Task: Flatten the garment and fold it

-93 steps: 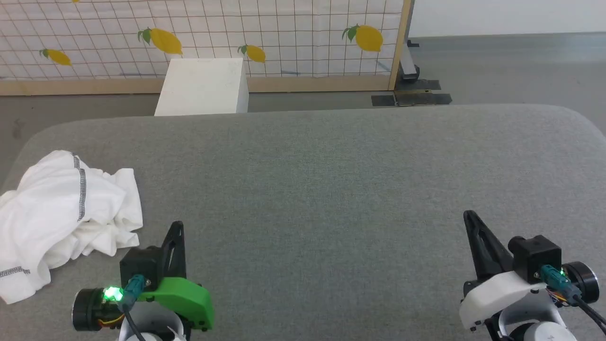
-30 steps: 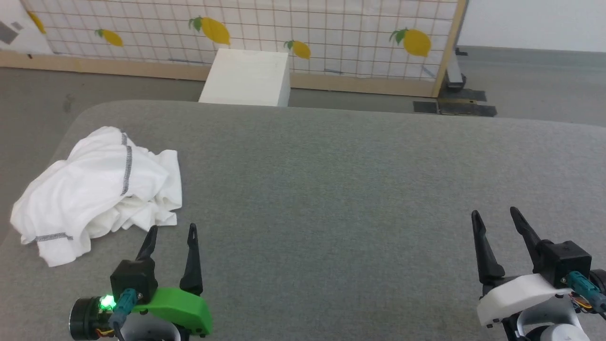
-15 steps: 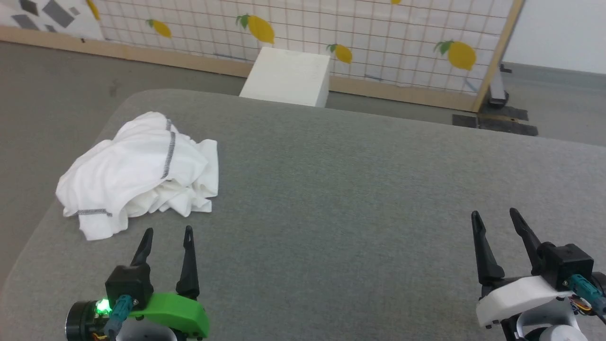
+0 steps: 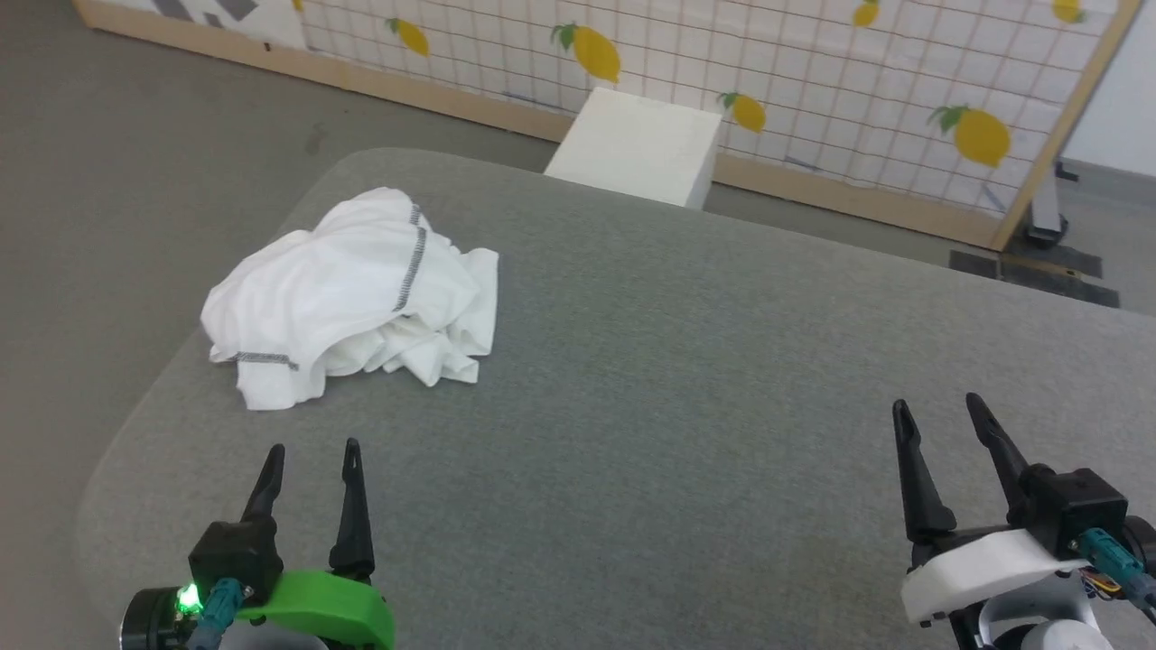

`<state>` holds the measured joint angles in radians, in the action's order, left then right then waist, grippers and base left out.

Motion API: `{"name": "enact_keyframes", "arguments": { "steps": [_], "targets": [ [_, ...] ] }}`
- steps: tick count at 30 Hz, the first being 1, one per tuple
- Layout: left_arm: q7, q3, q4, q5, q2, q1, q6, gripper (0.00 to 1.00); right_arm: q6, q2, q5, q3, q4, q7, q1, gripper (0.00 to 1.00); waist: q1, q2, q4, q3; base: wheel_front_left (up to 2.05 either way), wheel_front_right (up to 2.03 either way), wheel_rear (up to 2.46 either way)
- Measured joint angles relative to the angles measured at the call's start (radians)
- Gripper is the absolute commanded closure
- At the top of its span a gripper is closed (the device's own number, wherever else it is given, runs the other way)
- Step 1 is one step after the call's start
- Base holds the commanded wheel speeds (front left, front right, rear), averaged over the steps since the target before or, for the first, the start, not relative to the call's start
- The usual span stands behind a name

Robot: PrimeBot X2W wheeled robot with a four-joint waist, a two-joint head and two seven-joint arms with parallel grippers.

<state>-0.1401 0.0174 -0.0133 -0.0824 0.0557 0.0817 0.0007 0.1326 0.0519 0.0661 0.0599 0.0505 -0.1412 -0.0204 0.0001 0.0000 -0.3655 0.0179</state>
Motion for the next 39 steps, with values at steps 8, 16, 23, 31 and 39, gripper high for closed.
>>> {"name": "enact_keyframes", "arguments": {
  "steps": [8, 16, 23, 31, 39],
  "targets": [
    [-0.019, 0.002, 0.0, -0.014, 0.0, 0.01, 0.0, 0.0, 0.0, 0.0, -0.003, -0.012, 0.006, -0.017, 0.0, 0.0, 0.0, 0.0, -0.065, 0.005, -0.06, -0.06, -0.06],
    [-0.031, 0.0, -0.001, -0.025, 0.0, 0.021, 0.009, 0.0, 0.0, 0.0, -0.005, -0.01, 0.016, -0.03, 0.0, 0.0, 0.0, 0.0, -0.112, 0.003, -0.04, -0.04, -0.04],
    [-0.048, -0.004, -0.002, -0.034, 0.0, 0.025, 0.012, 0.0, 0.0, 0.0, -0.005, -0.008, 0.023, -0.046, 0.0, 0.0, 0.0, 0.0, -0.146, 0.001, 0.0, 0.0, 0.0],
    [-0.065, -0.02, -0.004, -0.06, 0.0, 0.03, 0.028, 0.0, 0.0, 0.0, -0.014, -0.009, 0.032, -0.062, 0.001, 0.0, 0.0, 0.0, -0.182, 0.002, 0.0, 0.0, 0.0],
    [-0.082, -0.021, -0.003, -0.068, 0.0, 0.042, 0.028, 0.0, 0.0, -0.001, -0.014, -0.004, 0.042, -0.08, 0.001, 0.0, 0.0, 0.0, -0.224, 0.006, 0.0, 0.0, 0.0]
  ]
}}
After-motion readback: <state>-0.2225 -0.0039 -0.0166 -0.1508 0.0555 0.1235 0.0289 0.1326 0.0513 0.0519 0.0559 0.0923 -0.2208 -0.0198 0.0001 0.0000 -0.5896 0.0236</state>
